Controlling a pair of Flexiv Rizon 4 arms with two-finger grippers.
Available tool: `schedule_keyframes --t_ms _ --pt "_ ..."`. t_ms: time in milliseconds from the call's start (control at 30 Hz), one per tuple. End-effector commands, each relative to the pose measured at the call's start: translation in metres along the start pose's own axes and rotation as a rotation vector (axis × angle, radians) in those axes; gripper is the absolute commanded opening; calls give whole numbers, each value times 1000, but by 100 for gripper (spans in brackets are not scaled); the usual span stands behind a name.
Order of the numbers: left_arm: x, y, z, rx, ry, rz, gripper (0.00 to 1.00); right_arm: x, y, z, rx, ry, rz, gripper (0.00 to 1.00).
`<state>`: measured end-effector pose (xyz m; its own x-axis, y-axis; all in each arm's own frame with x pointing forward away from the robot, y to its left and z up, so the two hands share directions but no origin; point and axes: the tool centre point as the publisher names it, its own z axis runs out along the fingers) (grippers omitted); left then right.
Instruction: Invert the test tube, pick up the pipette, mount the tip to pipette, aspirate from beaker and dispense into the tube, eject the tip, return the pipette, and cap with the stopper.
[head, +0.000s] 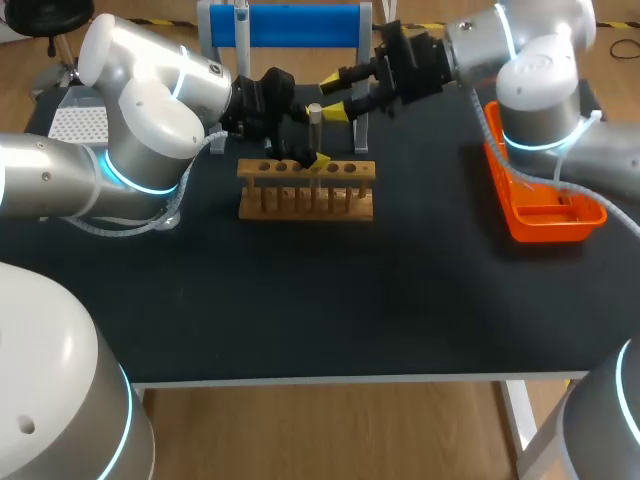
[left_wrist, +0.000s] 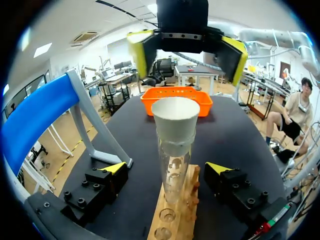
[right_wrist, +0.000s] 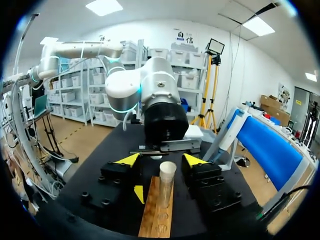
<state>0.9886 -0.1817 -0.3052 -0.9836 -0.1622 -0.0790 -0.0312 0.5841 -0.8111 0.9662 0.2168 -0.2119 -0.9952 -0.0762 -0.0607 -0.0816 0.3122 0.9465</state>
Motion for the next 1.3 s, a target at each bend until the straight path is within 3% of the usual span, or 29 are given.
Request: schedule_keyframes --t_ms 33,367,667,1300 --pt "-2 0 0 -2 5 -1 100 -2 -4 1 -64 12 10 0" --pt "-2 0 0 -2 5 -1 100 -3 4 10 -208 52 25 0" --pt "-2 0 0 -2 5 -1 100 -7 7 19 -256 69 51 0" --pt "-2 0 0 -2 5 -1 100 -13 -3 32 -254 81 76 0"
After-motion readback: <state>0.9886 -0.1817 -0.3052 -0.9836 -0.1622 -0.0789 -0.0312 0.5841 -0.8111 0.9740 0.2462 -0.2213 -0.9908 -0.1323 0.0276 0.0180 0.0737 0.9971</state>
